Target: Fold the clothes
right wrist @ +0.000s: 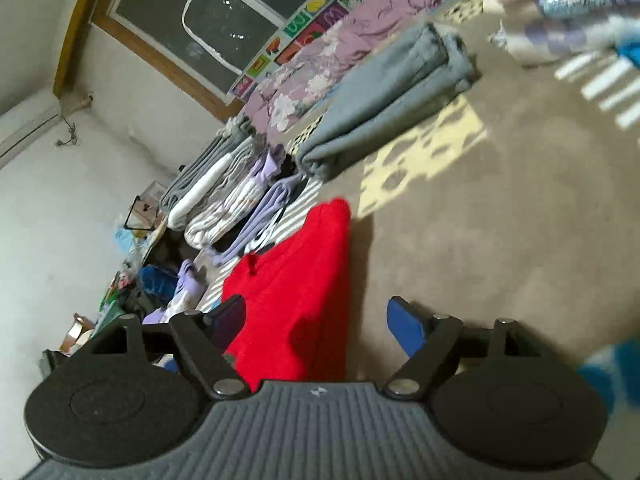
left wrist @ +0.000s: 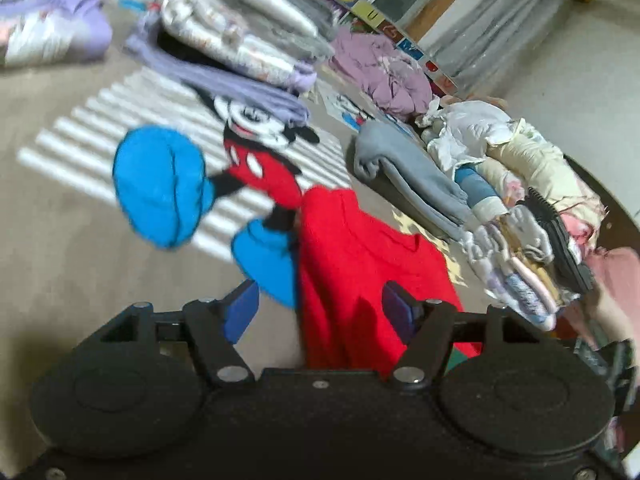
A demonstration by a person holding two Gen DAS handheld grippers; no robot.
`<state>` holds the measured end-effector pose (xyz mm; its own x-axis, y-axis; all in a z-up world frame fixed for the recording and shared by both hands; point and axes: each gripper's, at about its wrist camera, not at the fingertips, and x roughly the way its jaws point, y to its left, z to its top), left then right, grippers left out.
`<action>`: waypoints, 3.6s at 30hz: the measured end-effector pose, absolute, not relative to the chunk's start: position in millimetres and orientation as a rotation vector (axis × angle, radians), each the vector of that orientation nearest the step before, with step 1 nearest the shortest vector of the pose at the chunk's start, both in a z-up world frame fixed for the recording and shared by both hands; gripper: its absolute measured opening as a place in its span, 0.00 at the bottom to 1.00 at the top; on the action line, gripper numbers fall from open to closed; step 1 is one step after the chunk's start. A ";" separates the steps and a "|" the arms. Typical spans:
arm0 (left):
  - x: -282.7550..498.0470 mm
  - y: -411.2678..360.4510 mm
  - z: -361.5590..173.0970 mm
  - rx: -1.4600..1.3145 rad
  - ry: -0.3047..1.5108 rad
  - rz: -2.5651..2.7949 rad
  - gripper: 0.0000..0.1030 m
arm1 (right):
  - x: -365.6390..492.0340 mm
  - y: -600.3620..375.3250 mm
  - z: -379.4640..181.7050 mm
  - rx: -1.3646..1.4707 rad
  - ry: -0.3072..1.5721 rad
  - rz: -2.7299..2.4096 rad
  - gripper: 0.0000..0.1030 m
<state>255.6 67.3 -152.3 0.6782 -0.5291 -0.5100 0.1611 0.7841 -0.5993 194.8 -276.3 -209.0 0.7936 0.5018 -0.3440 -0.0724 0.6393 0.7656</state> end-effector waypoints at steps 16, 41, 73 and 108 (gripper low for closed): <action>291.2 21.9 -176.6 -0.569 0.777 -0.542 0.42 | 247.0 -246.0 -224.5 0.774 0.642 0.425 0.56; 320.0 -133.1 -46.2 -0.710 0.659 -0.985 0.26 | 154.7 -373.4 -122.1 0.997 0.258 0.418 0.29; 442.1 -340.7 -16.7 -0.272 0.531 -1.035 0.49 | 220.9 -590.1 -73.4 0.815 0.160 -0.283 0.35; 305.0 -292.9 24.1 0.000 0.426 -0.833 1.00 | 129.4 -503.9 -42.9 0.557 0.243 -0.378 1.00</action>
<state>305.0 -292.9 24.1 0.5936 -0.7165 -0.3664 0.7164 0.6779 -0.1651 129.4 -503.9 -42.9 0.9032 -0.2818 -0.3236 0.4115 0.7828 0.4667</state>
